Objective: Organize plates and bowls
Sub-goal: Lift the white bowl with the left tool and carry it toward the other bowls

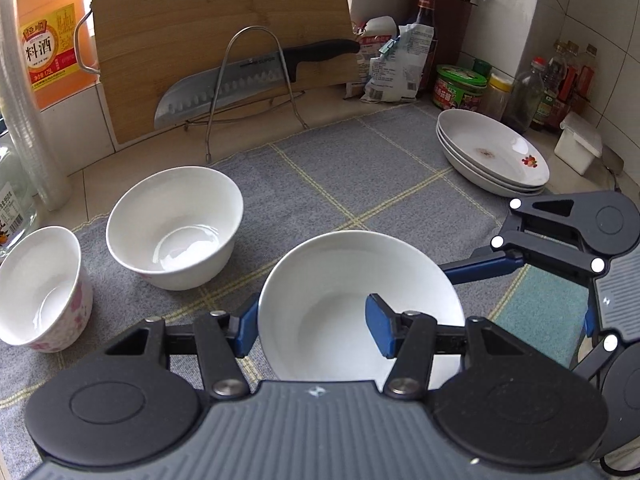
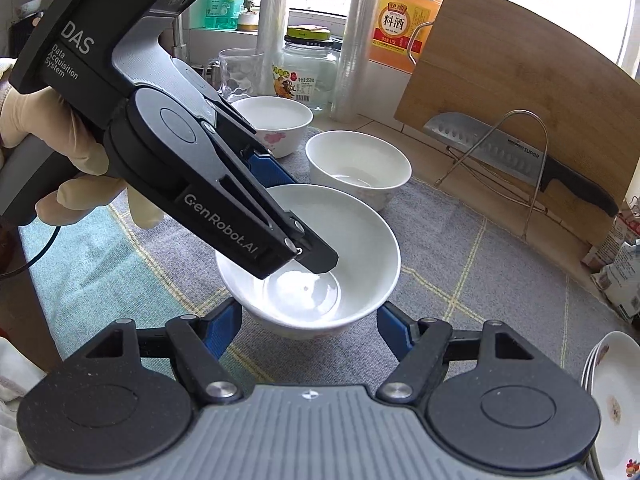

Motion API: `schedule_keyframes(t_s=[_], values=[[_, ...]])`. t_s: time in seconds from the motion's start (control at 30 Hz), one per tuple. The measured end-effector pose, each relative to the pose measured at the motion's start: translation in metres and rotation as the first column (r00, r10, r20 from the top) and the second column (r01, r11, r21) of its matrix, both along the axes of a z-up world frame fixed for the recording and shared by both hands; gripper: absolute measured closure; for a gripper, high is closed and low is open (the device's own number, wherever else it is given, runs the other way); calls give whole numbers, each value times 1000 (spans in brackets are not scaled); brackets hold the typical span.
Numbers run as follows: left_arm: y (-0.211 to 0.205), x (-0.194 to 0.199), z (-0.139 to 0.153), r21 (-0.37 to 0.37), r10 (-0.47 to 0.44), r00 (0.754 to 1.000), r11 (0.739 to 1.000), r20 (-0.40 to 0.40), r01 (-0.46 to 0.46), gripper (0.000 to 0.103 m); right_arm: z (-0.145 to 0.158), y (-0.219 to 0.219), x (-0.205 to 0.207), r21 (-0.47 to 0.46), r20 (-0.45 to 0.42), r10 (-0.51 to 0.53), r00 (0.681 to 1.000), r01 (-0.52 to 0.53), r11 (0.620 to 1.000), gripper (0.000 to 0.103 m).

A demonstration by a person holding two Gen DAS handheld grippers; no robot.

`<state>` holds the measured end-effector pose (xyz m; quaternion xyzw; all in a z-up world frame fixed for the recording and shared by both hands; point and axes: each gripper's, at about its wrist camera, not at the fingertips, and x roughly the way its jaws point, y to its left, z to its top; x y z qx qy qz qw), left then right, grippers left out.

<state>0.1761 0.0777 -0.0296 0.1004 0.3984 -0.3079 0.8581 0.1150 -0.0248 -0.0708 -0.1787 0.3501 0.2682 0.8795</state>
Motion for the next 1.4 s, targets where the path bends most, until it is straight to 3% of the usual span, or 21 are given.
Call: schedule_keyframes(t_s=[0.37, 1.2, 1.3, 1.4], values=[[-25, 7, -5, 7, -65, 998, 998, -2, 65, 48, -6, -22, 3, -10, -11, -77, 997, 77, 997, 25], [-38, 9, -15, 0, -73, 997, 997, -40, 73, 48, -16, -36, 5, -8, -67, -100, 993, 99, 995, 25], [-38, 9, -15, -1, -75, 996, 997, -38, 75, 47, -16, -36, 5, -2, -67, -102, 993, 102, 995, 25], [-37, 9, -16, -13, -81, 996, 997, -41, 81, 39, -16, -36, 5, -2, -68, -103, 992, 103, 995, 24]])
